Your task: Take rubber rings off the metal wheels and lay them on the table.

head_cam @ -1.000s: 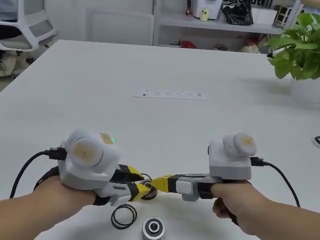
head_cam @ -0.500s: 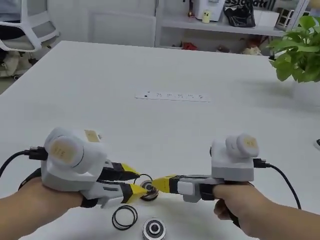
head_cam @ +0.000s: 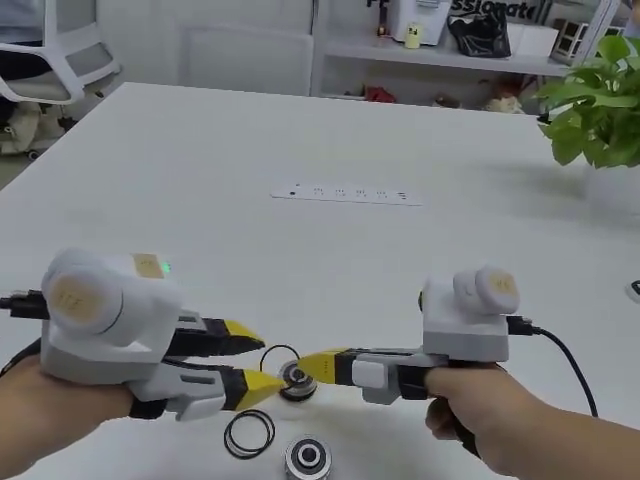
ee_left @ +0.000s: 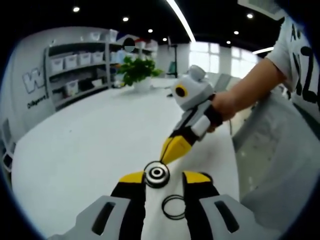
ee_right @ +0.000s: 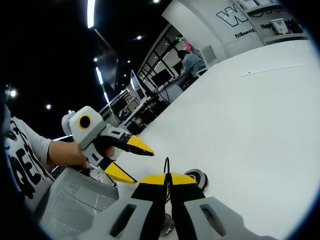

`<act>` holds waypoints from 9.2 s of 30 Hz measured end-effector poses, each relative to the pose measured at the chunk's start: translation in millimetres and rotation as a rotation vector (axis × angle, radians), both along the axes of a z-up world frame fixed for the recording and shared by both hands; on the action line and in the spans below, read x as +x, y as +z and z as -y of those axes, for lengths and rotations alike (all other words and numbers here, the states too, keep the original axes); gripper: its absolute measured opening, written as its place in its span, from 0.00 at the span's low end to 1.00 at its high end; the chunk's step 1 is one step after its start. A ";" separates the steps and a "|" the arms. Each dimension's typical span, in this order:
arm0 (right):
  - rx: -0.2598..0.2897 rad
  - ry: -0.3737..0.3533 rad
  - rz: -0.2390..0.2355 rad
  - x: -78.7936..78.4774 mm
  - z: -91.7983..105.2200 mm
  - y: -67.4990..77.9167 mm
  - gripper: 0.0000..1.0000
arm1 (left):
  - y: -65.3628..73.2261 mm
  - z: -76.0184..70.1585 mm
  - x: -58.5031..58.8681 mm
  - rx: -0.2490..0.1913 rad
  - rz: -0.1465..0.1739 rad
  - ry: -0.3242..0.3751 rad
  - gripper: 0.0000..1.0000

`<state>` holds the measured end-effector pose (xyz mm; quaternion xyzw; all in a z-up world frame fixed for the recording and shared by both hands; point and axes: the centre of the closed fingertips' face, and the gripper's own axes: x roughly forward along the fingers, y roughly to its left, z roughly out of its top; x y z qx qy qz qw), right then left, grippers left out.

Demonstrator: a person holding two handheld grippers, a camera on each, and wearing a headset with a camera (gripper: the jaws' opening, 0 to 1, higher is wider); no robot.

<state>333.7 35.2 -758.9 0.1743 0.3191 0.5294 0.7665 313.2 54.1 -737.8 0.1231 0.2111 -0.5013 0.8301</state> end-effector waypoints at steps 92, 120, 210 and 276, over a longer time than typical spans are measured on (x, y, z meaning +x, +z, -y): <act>-0.083 0.138 -0.143 -48.5 -32.1 -39.2 0.00 | -7.6 -44.8 -35.0 -0.012 -0.038 0.066 0.40; -0.137 0.177 -0.053 -50.6 -34.0 -40.5 0.08 | -8.3 -44.0 -37.1 -0.001 -0.044 0.061 0.40; -0.314 0.156 0.292 4.9 26.5 -39.0 0.21 | -18.3 -14.3 13.2 0.033 -0.048 0.021 0.39; -0.311 0.179 0.339 0.0 11.6 -45.2 0.23 | -54.3 31.5 31.4 0.092 -0.074 0.002 0.14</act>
